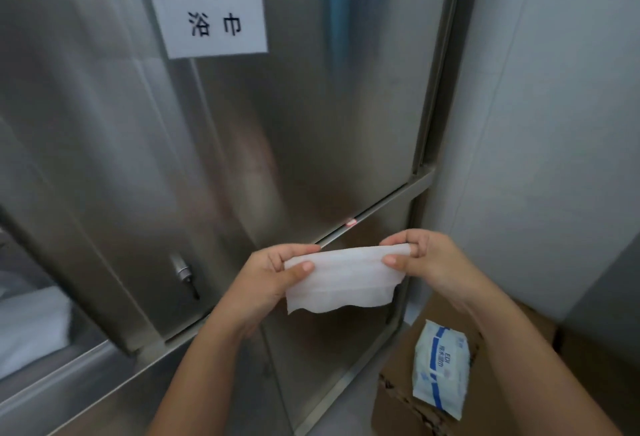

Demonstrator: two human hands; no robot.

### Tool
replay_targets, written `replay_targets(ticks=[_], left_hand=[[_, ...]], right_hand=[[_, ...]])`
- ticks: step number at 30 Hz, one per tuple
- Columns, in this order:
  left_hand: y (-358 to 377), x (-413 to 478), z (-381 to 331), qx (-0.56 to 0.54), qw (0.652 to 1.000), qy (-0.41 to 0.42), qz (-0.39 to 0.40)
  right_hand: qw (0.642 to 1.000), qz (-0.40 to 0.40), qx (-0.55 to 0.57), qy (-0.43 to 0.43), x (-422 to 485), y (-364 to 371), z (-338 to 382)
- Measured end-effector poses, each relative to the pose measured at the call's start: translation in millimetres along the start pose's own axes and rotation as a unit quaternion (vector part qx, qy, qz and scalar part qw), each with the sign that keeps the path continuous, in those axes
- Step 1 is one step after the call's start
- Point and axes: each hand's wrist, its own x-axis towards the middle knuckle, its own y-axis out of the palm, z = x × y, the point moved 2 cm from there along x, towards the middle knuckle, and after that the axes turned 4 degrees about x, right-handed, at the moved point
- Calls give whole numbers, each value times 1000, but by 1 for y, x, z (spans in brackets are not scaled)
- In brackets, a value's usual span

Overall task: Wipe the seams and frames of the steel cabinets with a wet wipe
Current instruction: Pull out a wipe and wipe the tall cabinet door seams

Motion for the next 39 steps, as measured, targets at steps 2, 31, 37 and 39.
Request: replay_targets(ticks=[2, 31, 37, 39], left_hand=[[-13, -12, -1, 13, 1000, 13, -23], [-88, -167, -25, -59, 989, -37, 133], [-56, -161, -38, -7, 991, -69, 114], [-49, -155, -38, -26, 993, -71, 91]], right_hand=[[999, -1, -28, -20, -4, 13, 11], [965, 245, -37, -86, -92, 121, 125], [962, 248, -33, -111, -92, 108, 140], [966, 226, -60, -111, -94, 96, 138]])
